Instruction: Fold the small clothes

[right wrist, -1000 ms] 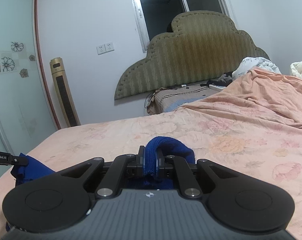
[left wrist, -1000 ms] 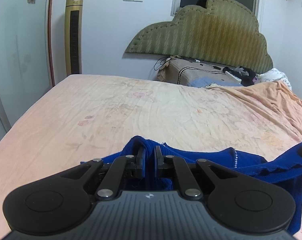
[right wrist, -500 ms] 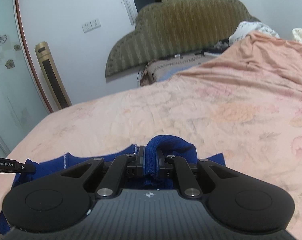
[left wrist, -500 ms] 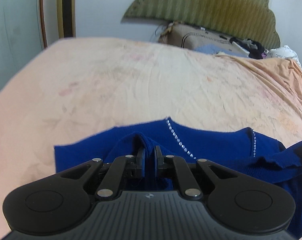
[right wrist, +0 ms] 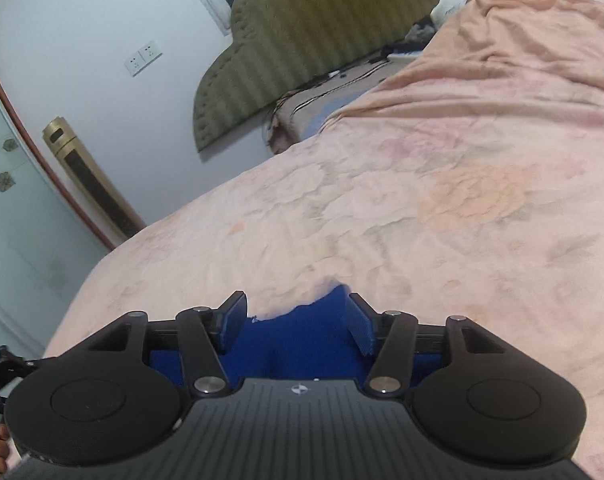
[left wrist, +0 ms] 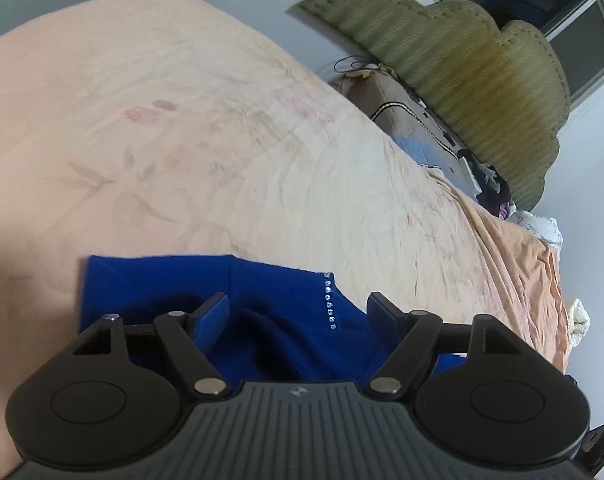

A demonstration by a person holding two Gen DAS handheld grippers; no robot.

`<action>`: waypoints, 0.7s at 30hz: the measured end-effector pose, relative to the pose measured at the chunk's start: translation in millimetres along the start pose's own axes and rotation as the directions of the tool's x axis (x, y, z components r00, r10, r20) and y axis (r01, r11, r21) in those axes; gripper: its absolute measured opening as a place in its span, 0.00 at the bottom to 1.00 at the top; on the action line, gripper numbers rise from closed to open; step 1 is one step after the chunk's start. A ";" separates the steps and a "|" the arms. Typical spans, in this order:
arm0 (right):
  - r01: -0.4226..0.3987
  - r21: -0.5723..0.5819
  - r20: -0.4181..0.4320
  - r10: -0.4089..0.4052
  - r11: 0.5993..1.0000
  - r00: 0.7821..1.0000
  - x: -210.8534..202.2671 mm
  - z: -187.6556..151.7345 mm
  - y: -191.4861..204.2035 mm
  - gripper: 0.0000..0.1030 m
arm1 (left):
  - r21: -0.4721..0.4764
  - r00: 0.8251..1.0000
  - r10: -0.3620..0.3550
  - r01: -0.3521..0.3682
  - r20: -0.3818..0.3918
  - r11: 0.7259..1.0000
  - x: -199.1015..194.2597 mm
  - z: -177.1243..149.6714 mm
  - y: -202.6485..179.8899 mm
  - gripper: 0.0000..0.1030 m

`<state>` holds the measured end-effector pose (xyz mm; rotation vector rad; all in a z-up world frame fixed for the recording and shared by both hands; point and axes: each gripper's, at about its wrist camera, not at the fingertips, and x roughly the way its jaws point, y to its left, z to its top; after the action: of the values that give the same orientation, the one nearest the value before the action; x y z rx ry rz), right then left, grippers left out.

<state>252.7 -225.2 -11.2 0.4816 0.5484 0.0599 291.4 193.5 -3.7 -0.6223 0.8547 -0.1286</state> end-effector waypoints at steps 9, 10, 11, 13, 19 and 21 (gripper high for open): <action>-0.057 -0.209 -0.076 0.042 0.976 0.996 -13.3 -32.5 30.3 0.59 | 0.236 0.991 0.088 -0.110 0.103 0.965 -21.9 -14.6 -20.4 0.74; -0.065 -0.222 -0.095 0.044 0.973 0.995 -11.9 -36.2 34.2 0.59 | 0.300 0.988 0.105 -0.134 0.110 0.944 -22.0 -20.9 -28.2 0.74; -0.071 -0.234 -0.111 0.046 0.970 0.993 -10.2 -40.7 38.8 0.59 | 0.365 0.986 0.116 -0.154 0.124 0.918 -22.9 -28.2 -35.7 0.74; -0.087 -0.251 -0.132 0.055 0.964 0.990 -9.9 -47.6 46.8 0.60 | 0.492 0.980 0.125 -0.185 0.154 0.851 -24.3 -43.9 -49.6 0.74; -0.123 -0.305 -0.168 0.074 0.944 0.983 -14.0 -65.9 66.7 0.64 | 0.769 0.940 0.225 -0.339 0.256 0.542 2.1 -88.9 -82.1 0.74; -0.125 -0.304 -0.169 0.076 0.944 0.983 -17.0 -68.7 69.1 0.66 | 0.780 0.914 0.283 -0.398 0.291 0.483 20.6 -90.3 -81.8 0.74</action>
<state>207.8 -137.8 -22.6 0.1934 0.6536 0.2813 249.5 77.9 -16.0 0.4641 0.6729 -0.1121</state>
